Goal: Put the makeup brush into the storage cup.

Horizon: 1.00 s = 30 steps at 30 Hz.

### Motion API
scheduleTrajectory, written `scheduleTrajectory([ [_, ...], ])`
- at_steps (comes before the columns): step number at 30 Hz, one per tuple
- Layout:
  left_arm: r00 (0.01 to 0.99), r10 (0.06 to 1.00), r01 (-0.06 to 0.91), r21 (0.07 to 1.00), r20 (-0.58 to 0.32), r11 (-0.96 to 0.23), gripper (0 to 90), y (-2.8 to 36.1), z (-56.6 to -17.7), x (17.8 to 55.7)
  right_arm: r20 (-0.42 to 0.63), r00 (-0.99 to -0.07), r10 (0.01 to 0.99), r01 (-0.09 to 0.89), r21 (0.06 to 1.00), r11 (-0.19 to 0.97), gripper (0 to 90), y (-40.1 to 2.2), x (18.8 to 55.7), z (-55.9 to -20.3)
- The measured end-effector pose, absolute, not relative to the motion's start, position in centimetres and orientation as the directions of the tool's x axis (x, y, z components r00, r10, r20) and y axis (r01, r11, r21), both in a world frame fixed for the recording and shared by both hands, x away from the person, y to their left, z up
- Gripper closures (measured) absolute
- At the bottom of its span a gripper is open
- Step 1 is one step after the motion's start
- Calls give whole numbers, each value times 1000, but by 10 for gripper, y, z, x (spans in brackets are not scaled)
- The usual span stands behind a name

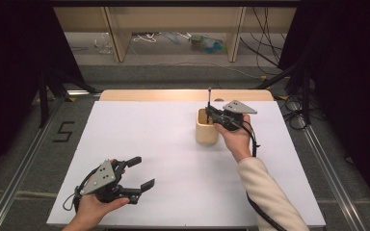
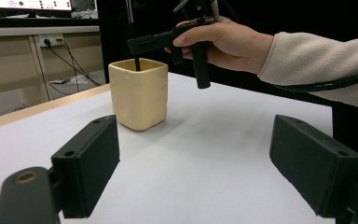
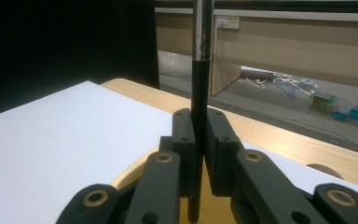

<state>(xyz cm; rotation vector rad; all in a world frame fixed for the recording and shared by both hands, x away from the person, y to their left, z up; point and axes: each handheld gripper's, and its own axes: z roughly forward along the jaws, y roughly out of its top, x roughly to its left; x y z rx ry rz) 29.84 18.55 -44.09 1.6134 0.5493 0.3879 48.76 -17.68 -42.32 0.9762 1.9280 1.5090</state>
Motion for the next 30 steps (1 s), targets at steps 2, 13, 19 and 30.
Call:
scheduleTrajectory([
  [2, 826, 560, 123, 991, -68, -60, 158, 186, -441, 298, 44, -617, 786, 232, 964, 128, 840, -177, 488, -424],
  [13, 826, 559, 123, 990, -68, -61, 158, 185, -441, 299, 39, -616, 787, 244, 959, 144, 840, -176, 488, -426],
  [19, 826, 559, 124, 990, -69, -60, 158, 185, -441, 299, 41, -620, 784, 242, 960, 141, 840, -176, 488, -425],
  [30, 826, 559, 124, 991, -71, -58, 158, 186, -441, 298, 32, -611, 791, 238, 961, 144, 838, -177, 488, -427],
])
